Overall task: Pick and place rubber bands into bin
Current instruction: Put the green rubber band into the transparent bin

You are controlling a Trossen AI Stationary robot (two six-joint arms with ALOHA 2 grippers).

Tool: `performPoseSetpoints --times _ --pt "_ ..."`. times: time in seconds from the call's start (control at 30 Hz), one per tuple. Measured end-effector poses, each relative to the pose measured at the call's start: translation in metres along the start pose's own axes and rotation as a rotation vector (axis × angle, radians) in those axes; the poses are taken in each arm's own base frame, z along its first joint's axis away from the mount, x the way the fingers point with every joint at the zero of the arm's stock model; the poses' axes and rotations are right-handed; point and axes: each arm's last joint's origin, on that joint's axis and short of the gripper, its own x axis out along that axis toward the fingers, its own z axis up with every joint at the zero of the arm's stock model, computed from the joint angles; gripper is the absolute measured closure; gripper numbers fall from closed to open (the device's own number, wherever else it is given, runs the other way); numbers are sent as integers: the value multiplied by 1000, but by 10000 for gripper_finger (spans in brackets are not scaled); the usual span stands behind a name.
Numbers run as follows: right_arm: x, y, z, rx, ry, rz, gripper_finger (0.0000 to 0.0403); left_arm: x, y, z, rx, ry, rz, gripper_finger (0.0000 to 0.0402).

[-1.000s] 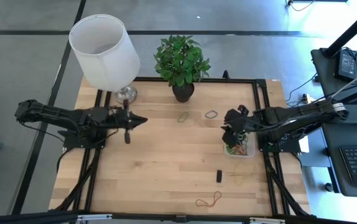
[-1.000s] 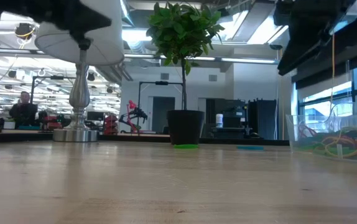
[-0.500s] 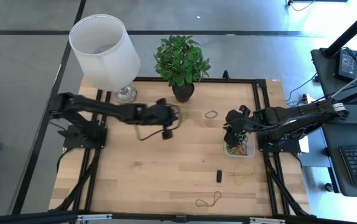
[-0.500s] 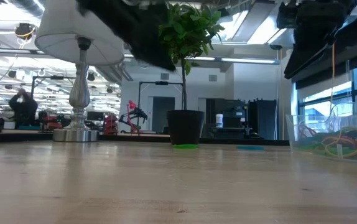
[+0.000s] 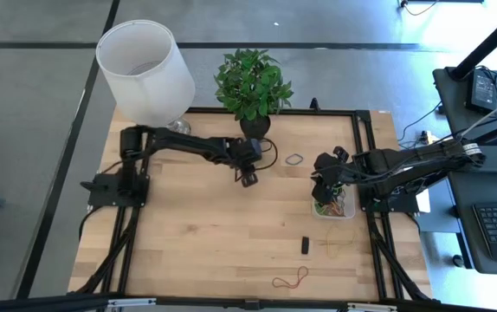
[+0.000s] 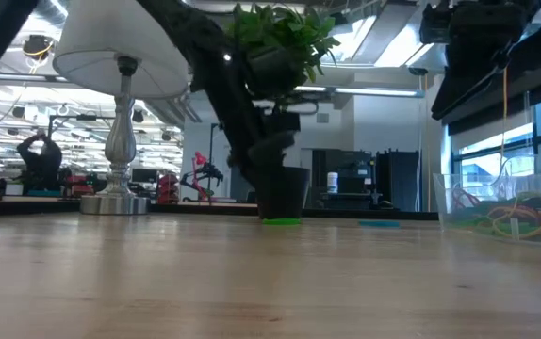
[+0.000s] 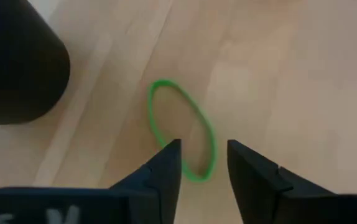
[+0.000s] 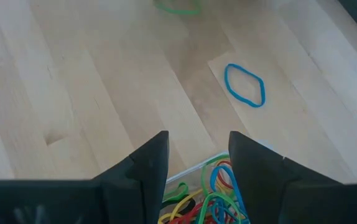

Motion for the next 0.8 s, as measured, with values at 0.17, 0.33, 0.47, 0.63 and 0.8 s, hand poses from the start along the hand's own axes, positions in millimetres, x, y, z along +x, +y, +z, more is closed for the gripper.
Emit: performPoseSetpoints --times 0.17,0.33,0.47,0.63,0.8 --pt "0 0 0 -3 3 -2 232 21 4 -8 -41 54 17 257" --pt "0 0 -1 -9 5 -3 232 34 2 -13 -48 90 7 253" --pt "0 0 -1 -29 6 -3 232 38 -3 -18 -27 118 5 288" --pt "0 0 -1 -29 4 -4 232 34 -9 -18 -11 115 8 387" --pt "0 2 3 -11 -33 16 232 14 -17 -11 9 117 -60 398"
